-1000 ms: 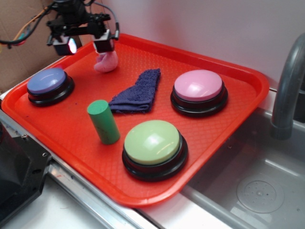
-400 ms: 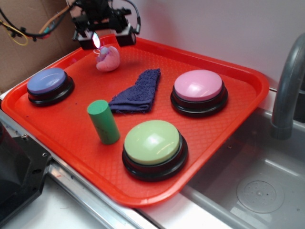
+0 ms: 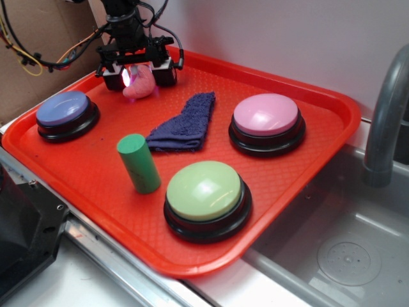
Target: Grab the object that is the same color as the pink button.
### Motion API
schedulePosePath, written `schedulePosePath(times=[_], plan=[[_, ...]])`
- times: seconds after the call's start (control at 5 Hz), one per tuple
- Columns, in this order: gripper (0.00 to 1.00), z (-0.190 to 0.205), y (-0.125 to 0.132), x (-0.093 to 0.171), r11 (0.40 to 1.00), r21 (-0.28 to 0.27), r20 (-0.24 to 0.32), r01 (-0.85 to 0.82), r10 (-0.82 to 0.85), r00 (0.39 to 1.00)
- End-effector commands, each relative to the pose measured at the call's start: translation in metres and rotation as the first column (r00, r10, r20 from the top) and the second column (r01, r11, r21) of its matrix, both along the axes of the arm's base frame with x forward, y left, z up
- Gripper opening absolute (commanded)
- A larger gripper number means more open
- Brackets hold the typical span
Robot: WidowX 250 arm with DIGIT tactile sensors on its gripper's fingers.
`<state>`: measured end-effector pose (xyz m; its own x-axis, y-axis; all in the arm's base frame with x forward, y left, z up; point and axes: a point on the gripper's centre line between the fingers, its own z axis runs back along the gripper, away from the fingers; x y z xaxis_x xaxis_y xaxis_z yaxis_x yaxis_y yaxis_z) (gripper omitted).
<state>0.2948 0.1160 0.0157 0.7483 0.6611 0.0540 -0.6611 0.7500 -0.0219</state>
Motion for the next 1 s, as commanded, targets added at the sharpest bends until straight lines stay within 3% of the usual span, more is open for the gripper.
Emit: schedulePosePath(times=[0.0, 0.2, 0.4, 0.6, 0.8], plan=[[0.00, 0.051, 0.004, -0.004, 0.984, -0.056, 0.086, 0.168, -0.163, 0.983], [0.00, 0.101, -0.015, -0.009, 0.912, -0.061, 0.063, 0.405, -0.401, 0.914], [0.00, 0.151, -0.052, -0.021, 0.786, -0.014, 0.010, 0.618, -0.618, 0.786], [0.00, 0.183, -0.081, -0.041, 0.609, -0.048, -0.020, 0.792, -0.793, 0.608], [0.00, 0.203, -0.118, -0.068, 0.395, 0.006, -0.023, 0.919, -0.918, 0.395]])
